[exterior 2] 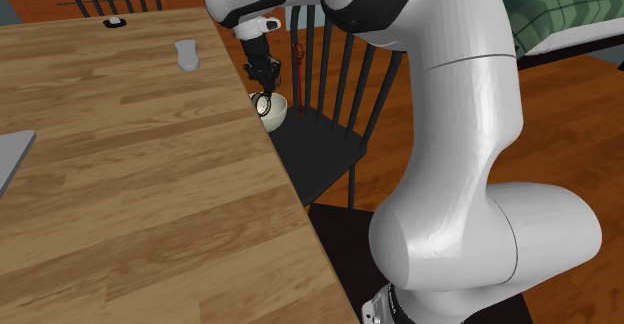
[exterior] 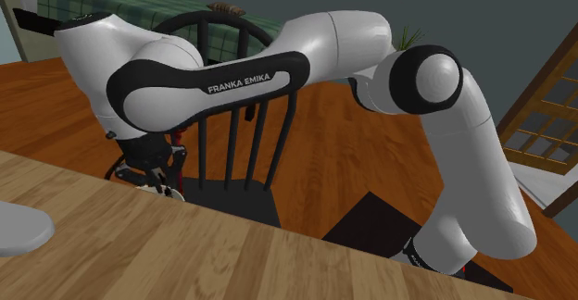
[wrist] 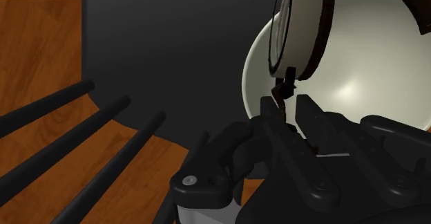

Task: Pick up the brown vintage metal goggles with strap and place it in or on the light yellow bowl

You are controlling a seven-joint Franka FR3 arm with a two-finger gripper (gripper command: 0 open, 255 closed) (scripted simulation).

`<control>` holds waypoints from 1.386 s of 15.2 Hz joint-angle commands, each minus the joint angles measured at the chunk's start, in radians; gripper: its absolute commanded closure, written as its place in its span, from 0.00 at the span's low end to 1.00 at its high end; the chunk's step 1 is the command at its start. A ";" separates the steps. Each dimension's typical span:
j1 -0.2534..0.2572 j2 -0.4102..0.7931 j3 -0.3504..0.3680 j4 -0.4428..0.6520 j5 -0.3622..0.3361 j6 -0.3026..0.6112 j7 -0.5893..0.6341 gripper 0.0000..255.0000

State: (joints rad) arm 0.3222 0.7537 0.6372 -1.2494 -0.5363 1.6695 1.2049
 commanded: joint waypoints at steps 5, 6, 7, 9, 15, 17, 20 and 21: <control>-0.004 0.026 -0.010 -0.042 -0.016 0.062 0.017 1.00; -0.004 0.030 -0.011 -0.046 -0.018 0.070 0.019 1.00; -0.005 0.030 -0.011 -0.046 -0.018 0.070 0.019 1.00; -0.005 0.030 -0.011 -0.046 -0.018 0.070 0.019 1.00; -0.005 0.030 -0.011 -0.047 -0.018 0.070 0.019 0.00; -0.006 0.028 -0.010 -0.048 -0.017 0.070 0.019 0.00; 0.004 0.027 -0.008 -0.016 -0.013 0.040 0.013 0.00; 0.014 0.026 -0.006 0.017 -0.009 0.009 0.006 0.00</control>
State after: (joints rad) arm 0.3268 0.7810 0.6287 -1.2578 -0.5489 1.7032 1.2138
